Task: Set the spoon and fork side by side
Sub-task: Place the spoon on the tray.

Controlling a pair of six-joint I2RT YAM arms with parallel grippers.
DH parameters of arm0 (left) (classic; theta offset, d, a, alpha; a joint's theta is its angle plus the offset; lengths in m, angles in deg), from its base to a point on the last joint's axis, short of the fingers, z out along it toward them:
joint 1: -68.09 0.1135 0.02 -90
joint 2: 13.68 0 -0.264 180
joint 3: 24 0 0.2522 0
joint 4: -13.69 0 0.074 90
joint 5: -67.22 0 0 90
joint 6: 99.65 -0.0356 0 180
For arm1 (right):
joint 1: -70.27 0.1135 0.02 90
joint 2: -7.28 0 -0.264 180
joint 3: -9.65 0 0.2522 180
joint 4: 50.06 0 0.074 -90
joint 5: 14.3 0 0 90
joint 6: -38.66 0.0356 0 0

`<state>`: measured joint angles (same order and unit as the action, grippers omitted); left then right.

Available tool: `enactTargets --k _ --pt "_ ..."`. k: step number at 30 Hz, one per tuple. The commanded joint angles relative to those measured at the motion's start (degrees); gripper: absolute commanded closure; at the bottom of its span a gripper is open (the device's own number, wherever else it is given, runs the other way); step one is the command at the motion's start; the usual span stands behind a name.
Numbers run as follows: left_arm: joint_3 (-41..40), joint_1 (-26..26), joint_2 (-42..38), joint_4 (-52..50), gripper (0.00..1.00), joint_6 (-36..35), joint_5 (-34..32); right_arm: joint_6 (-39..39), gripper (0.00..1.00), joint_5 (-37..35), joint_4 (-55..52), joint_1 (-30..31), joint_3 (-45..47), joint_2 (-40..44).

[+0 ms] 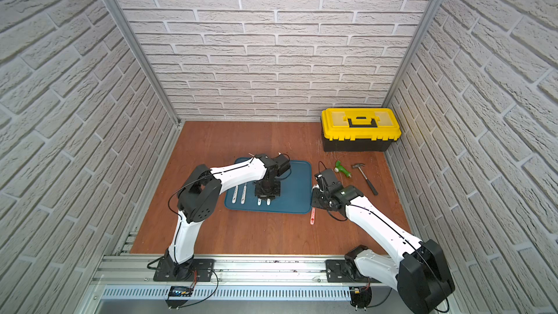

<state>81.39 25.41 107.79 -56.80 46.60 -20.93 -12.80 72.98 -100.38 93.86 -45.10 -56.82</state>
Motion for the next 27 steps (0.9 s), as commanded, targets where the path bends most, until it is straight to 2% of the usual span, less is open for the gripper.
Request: enactTargets --k 1,3,10,20,27 --pt "-0.46 -0.21 1.27 -0.96 0.84 0.33 -1.16 -0.59 0.66 -0.19 1.23 -0.52 0.91 1.44" --pt "-0.23 -0.19 1.5 -1.19 0.78 0.08 -1.06 -0.6 0.65 0.03 1.22 -0.57 0.75 1.43" --pt "0.87 -0.21 1.77 -2.23 0.7 -0.07 -1.15 -0.39 0.65 0.07 1.3 -0.72 1.2 1.9" --pt "2.22 -0.81 1.89 -2.66 0.71 -0.03 -0.97 -0.29 0.65 0.46 1.6 -0.81 1.49 1.88" --pt "4.69 -1.05 1.44 -6.22 0.7 -0.61 -3.35 -0.22 0.65 0.94 1.91 -0.83 1.61 1.92"
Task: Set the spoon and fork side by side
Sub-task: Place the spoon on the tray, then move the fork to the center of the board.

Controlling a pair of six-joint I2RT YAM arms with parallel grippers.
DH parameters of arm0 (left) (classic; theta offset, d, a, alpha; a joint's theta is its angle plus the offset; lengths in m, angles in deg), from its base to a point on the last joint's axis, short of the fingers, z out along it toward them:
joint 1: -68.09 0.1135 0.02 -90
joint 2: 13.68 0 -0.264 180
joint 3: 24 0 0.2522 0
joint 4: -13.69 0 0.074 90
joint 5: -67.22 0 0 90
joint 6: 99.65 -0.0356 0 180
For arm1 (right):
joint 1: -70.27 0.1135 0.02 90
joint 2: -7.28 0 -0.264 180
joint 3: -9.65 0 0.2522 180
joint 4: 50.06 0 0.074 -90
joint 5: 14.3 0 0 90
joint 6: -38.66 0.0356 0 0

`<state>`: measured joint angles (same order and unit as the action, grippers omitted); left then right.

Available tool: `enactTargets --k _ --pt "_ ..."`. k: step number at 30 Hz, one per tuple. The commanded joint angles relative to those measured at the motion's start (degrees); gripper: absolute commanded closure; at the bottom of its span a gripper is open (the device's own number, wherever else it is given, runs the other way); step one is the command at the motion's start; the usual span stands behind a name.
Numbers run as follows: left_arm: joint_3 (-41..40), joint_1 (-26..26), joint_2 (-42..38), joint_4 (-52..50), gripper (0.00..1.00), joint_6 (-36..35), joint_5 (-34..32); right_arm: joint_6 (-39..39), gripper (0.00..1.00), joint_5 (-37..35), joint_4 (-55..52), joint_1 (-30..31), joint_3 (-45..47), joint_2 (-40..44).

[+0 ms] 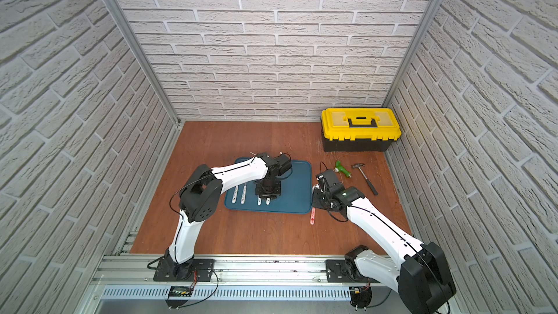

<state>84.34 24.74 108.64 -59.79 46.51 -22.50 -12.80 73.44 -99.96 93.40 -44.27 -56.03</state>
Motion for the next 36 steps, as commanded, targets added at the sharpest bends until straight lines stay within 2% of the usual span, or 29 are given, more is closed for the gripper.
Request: enactTargets --k 1,7,12,15,18,21,26,28,32,36 --pt "1.82 -0.33 0.49 -3.51 0.69 -0.53 -1.88 -0.14 0.65 0.66 1.51 -0.37 0.8 1.16" --pt "1.72 -0.64 -0.78 -5.26 0.66 -0.39 -2.79 0.15 0.65 1.31 1.77 -0.38 0.95 1.51" --pt "6.57 -1.38 -7.03 -12.34 0.59 -1.31 -10.54 -0.09 0.65 1.12 1.95 -0.37 0.63 1.97" --pt "5.97 -0.17 -13.62 -16.73 0.47 -0.76 -16.87 -0.3 0.65 1.03 1.94 -0.38 0.19 1.79" --pt "-2.14 4.4 -21.37 -17.1 0.46 -0.1 -17.4 -0.57 0.65 1.21 2.29 -0.46 -0.16 1.28" --pt "-13.44 11.05 -30.28 -14.51 0.43 1.11 -14.73 -0.6 0.65 2.01 3.65 -0.44 0.17 0.62" --pt "-33.01 27.14 -44.03 -5.26 0.44 3.49 -5.81 -1.42 0.65 2.79 5.28 -0.46 -0.09 -0.8" --pt "-37.63 32.74 -46.76 -1.91 0.45 3.25 -2.5 -1.92 0.65 2.81 5.8 -0.46 0.0 -1.19" --pt "-41.65 41.38 -45.4 1.88 0.47 1.91 2.36 -2.46 0.65 3.57 7.67 -0.51 0.77 -1.88" --pt "-40.21 43.21 -37.47 1.97 0.47 0.78 2.05 -3.12 0.65 4.37 9.0 -0.5 0.96 -3.46"
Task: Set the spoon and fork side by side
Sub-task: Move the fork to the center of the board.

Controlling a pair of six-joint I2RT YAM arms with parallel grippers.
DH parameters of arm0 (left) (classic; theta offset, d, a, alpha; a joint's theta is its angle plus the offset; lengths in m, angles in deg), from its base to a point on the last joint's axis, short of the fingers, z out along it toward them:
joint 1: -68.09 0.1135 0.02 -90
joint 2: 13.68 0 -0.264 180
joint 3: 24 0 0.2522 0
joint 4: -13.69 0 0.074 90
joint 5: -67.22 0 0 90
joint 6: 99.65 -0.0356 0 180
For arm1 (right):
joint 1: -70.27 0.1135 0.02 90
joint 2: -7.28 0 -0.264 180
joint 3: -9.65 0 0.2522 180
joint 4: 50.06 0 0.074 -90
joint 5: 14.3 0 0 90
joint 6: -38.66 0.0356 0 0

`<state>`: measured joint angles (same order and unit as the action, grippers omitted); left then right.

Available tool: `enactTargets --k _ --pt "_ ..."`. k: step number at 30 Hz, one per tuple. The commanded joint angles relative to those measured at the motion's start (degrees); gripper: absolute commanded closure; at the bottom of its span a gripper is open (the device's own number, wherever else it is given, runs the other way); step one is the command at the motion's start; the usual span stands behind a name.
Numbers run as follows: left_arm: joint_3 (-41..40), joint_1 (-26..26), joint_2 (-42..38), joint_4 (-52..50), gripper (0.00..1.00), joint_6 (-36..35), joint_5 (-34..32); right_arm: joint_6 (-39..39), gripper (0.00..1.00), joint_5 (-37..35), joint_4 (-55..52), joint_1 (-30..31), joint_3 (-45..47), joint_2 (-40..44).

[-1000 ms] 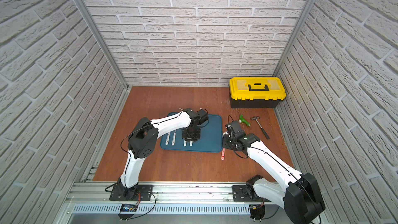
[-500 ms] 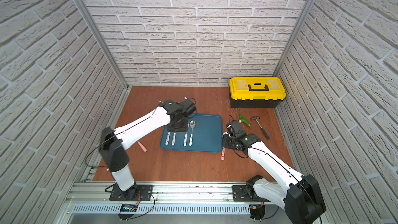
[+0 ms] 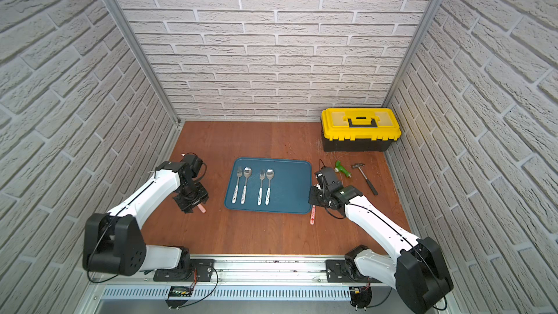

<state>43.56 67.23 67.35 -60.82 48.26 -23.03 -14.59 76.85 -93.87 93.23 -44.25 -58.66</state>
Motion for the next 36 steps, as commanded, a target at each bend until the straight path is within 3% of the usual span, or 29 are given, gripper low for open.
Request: enactTargets --k 1,12,24,28,33,36 --pt "1.04 0.81 5.97 3.54 0.48 -1.66 2.72 -1.55 0.66 1.2 3.25 -0.37 0.92 -1.19" --pt "0.93 1.21 14.42 6.03 0.53 -3.31 -2.32 -2.21 0.66 1.09 3.94 -0.61 1.65 -1.32" --pt "-3.88 0.63 16.45 10.35 0.93 -4.66 -2.19 -1.6 0.66 0.68 4.7 -1.01 3.72 -0.08" --pt "-0.19 -1.9 16.15 7.35 1.0 -5.71 -4.01 -1.33 0.66 1.14 5.09 -1.07 3.93 -0.24" --pt "3.94 -7.6 13.66 6.28 1.0 -6.11 -5.36 -0.99 0.66 0.62 5.69 -1.01 4.46 -0.29" --pt "4.78 -9.85 13.12 8.78 1.0 -7.19 -2.41 -0.78 0.66 0.93 5.94 -1.07 4.72 -0.54"
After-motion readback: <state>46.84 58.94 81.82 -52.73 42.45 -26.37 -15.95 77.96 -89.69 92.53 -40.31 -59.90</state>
